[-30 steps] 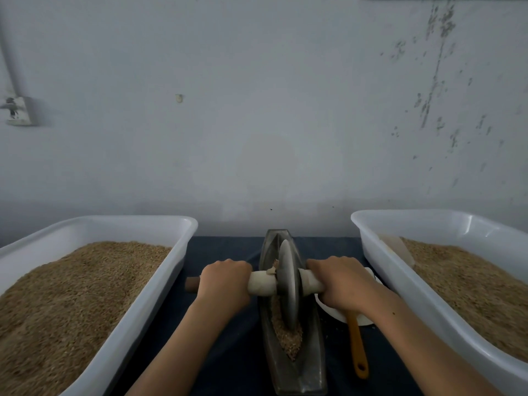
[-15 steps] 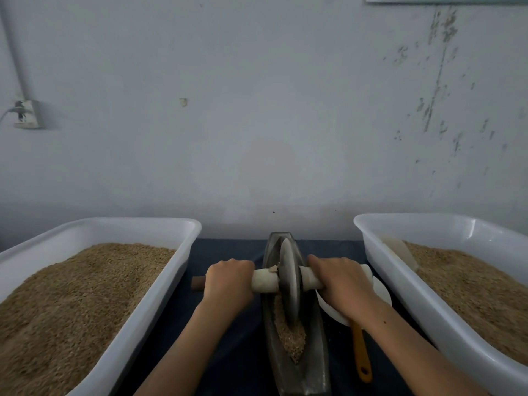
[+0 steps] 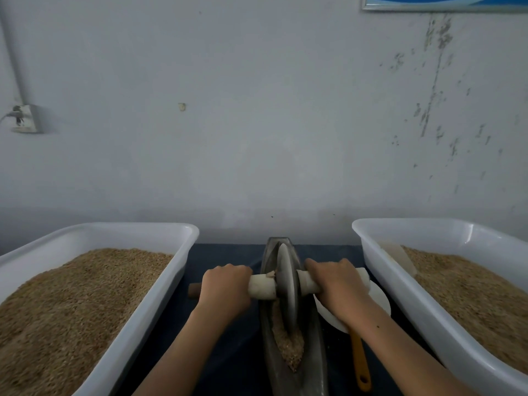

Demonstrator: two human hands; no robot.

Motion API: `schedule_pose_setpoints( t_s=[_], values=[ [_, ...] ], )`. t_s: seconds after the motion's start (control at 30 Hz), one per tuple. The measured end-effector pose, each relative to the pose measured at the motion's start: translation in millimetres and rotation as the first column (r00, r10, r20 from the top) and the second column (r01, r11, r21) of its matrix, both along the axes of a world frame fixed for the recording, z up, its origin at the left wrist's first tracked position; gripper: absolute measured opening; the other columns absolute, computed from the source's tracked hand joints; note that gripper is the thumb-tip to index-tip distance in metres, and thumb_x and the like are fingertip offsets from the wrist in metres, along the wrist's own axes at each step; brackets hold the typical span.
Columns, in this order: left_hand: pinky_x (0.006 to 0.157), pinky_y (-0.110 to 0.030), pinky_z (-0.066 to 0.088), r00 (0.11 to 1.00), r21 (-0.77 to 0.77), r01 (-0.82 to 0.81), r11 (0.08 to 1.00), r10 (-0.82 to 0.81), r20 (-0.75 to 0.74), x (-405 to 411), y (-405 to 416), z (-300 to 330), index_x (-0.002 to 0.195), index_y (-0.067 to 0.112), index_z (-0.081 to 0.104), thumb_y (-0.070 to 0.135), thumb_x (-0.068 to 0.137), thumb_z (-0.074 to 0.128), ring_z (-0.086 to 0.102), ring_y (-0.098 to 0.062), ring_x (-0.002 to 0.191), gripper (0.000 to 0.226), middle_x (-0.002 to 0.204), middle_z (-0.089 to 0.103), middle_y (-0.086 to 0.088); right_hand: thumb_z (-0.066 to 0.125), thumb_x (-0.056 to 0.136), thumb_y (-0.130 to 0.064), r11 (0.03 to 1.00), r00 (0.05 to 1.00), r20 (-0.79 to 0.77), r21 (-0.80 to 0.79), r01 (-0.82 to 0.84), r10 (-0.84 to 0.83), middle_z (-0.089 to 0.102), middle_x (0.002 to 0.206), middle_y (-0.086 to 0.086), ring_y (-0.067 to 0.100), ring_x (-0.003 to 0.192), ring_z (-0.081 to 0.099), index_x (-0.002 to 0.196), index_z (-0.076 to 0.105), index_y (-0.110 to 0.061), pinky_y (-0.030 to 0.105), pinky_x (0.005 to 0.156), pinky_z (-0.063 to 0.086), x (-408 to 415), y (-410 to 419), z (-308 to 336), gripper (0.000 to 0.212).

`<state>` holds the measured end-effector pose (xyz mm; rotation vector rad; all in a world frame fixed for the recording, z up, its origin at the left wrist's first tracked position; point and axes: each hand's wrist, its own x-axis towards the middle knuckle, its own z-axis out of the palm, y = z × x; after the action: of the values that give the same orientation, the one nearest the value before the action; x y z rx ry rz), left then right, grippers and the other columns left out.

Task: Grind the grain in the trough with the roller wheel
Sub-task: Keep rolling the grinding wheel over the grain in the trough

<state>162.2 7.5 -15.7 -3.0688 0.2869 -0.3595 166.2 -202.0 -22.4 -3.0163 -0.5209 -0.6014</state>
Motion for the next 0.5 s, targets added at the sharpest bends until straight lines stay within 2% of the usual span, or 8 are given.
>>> schedule_pose_setpoints(
  t_s=[0.17, 0.33, 0.5],
  values=[
    [0.072, -0.026, 0.035, 0.998, -0.025, 0.012, 1.0, -0.011, 0.066, 0.3, 0.7, -1.5, 0.111, 0.026, 0.052, 0.034, 0.089, 0.056, 0.057, -0.014, 0.092, 0.024, 0.103, 0.061, 0.004, 0.048, 0.092, -0.018, 1.0, 1.0, 0.029, 0.006, -0.004, 0.004, 0.063, 0.098, -0.005, 0.02, 0.09, 0.058, 0.091, 0.031, -0.028, 0.031, 0.072, 0.029, 4.5, -3.4, -5.5, 0.019],
    [0.073, -0.028, 0.036, 1.0, 0.06, 0.014, 0.998, -0.013, -0.029, -1.7, 1.1, 2.6, 0.115, 0.023, 0.054, 0.034, 0.086, 0.06, 0.058, -0.015, 0.096, 0.031, 0.107, 0.062, 0.002, 0.051, 0.09, -0.017, 0.998, 0.998, -0.069, -0.069, 0.001, -0.005, 0.062, 0.1, -0.001, 0.021, 0.089, 0.059, 0.1, 0.042, -0.025, 0.029, 0.064, 0.03, -5.0, -5.5, 5.8, 0.015],
    [0.072, -0.027, 0.038, 0.987, 0.054, 0.015, 0.998, -0.006, -0.163, -1.8, 4.7, 4.4, 0.115, 0.02, 0.056, 0.032, 0.084, 0.064, 0.056, -0.014, 0.089, 0.034, 0.106, 0.063, 0.0, 0.053, 0.088, -0.014, 0.988, 0.979, -0.205, -0.151, -0.022, -0.01, 0.06, 0.109, 0.004, 0.023, 0.097, 0.058, 0.113, 0.05, -0.021, 0.028, 0.068, 0.031, -15.6, -5.3, 20.5, 0.027]
  ],
)
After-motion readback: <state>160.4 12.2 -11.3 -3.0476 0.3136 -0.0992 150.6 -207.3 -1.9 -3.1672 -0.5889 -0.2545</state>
